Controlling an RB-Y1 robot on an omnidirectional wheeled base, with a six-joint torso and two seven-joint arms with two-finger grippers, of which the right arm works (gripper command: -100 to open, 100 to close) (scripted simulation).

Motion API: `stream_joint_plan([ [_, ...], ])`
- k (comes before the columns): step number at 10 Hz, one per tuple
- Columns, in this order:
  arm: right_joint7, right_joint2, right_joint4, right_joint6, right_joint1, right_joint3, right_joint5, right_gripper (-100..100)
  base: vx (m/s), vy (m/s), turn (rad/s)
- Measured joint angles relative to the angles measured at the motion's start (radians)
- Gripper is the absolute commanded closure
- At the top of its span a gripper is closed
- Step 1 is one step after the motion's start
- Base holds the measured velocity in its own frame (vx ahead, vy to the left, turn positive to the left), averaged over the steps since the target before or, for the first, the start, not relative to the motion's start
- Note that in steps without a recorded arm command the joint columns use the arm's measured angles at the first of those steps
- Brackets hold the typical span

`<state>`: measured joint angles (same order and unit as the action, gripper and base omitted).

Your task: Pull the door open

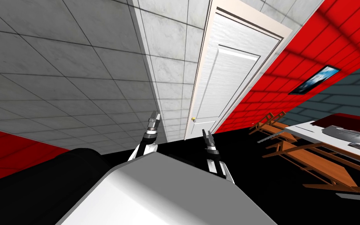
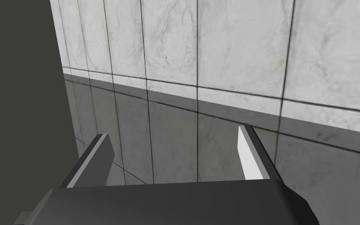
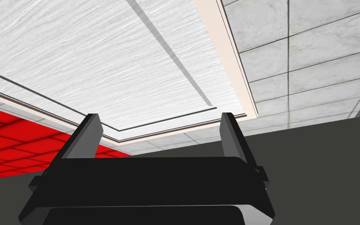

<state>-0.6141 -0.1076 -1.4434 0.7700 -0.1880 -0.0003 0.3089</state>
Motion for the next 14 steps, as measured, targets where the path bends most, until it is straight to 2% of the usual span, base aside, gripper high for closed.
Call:
stream_joint_plan([
  [4, -0.074, -0.012, 0.121, 0.036, 0.039, 0.0, 0.031, -100, 0.073, -0.011, 0.01],
  [6, -0.102, -0.017, 0.165, 0.042, 0.052, 0.001, 0.044, -100, 0.072, -0.002, 0.01],
  [8, -0.144, -0.027, 0.229, 0.056, 0.08, 0.0, 0.063, -100, 0.083, -0.009, 0.009],
  [11, -0.18, -0.034, 0.288, 0.07, 0.093, 0.001, 0.078, -100, 0.051, -0.011, 0.006],
  [14, -0.236, -0.042, 0.381, 0.094, 0.128, 0.0, 0.102, -100, 0.086, -0.012, 0.012],
])
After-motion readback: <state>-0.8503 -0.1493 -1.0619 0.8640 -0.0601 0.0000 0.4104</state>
